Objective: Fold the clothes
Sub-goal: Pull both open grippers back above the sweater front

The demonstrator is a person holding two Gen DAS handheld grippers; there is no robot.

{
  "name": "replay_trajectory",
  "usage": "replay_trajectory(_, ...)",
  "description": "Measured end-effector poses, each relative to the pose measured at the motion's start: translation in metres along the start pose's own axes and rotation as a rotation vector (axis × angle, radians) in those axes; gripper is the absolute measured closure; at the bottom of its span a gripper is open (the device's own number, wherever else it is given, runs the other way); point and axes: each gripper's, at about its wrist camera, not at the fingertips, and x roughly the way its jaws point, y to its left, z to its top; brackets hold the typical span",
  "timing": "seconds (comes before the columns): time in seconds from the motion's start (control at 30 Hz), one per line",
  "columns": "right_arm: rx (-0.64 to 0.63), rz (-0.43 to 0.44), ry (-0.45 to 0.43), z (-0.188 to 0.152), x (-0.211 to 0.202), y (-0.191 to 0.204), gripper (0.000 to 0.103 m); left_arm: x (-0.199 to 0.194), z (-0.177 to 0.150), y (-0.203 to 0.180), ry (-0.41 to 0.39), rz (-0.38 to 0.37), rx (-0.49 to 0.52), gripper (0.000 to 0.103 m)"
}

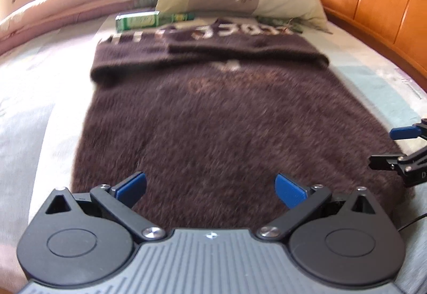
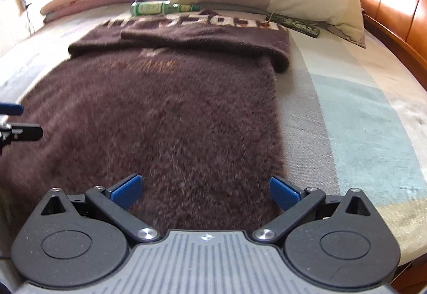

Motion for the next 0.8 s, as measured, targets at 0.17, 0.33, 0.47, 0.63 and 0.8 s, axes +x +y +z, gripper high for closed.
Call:
replay_trajectory(0.17,-0.002,0.000,-0.012,0.009,0.007,0.005,0.000,0.013,0.001,-0.003,0.032,0.007,0.033,0.001)
replay_trajectory(0.33,-0.087,0.045,-0.016,0.011,0.017,0.023,0.000,0.020,-0.012,0.004,0.084,0.020,0.071,0.001)
replay_trajectory(0.47,-0.133,0.043,0.004,-0.002,0.026,0.029,0.000,0.011,-0.025,0.020,0.093,-0.011,0.040,0.001)
replay_trajectory(0.63,-0.138,0.044,0.003,-0.013,0.018,0.026,0.000,-0.001,-0.038,0.025,0.115,0.006,0.061,0.001)
replay_trajectory(0.8,-0.134,0.038,0.003,-0.023,0.011,0.024,0.000,-0.008,-0.046,0.020,0.131,0.022,0.086,0.001)
